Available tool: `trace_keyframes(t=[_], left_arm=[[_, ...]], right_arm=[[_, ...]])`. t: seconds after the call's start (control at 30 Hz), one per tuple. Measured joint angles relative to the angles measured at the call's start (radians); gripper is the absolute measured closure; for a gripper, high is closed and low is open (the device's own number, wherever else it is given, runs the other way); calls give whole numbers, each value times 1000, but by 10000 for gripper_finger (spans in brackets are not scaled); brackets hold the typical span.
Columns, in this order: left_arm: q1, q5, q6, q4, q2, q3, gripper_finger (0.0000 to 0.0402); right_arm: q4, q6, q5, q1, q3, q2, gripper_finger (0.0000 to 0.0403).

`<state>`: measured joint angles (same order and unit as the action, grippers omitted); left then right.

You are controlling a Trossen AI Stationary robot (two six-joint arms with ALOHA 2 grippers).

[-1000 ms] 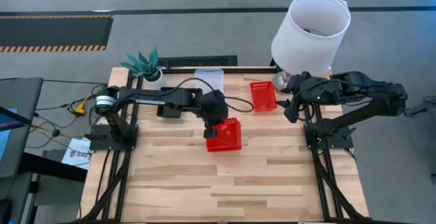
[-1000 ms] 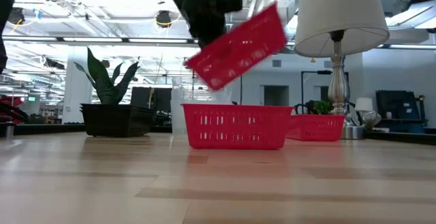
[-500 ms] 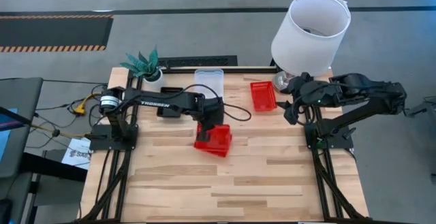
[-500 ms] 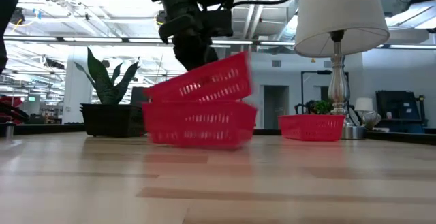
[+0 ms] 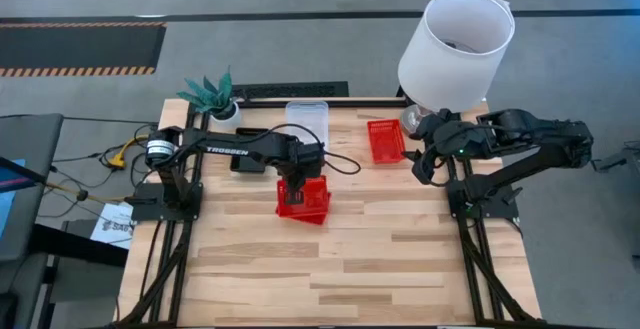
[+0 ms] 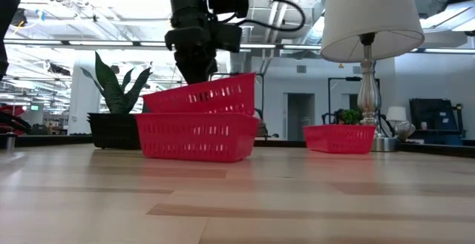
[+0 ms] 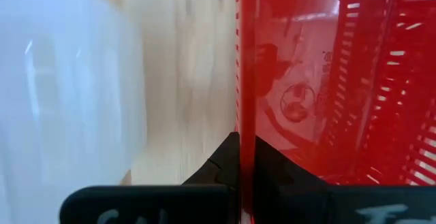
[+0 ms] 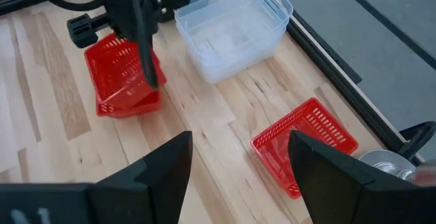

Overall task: Stack baskets by color
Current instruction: Stack the bottom left red bin on the middle red bin

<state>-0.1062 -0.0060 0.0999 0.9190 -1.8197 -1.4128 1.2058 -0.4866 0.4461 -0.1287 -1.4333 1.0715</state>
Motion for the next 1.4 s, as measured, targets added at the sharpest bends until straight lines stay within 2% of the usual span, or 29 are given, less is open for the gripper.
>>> trace_keyframes(t=[0.2, 0.33, 0.6, 0.73, 1.0, 1.4], left_arm=[[0, -40, -109, 9, 0, 0, 401], [1, -27, -103, 5, 0, 0, 401], [-2, -20, -265, 3, 0, 0, 401], [3, -18, -217, 3, 0, 0, 401], [3, -3, -236, 10, 0, -70, 401], [5, 39, 34, 94, 2, -87, 401]], right_arm=[[-1, -3, -2, 0, 0, 10, 138], [-2, -3, -3, 0, 0, 15, 138], [-5, -19, -2, 0, 0, 15, 138], [-6, -21, -2, -4, 0, 16, 138], [-9, -21, -2, -4, 0, 35, 138], [-11, -22, -1, -10, 2, 66, 138]])
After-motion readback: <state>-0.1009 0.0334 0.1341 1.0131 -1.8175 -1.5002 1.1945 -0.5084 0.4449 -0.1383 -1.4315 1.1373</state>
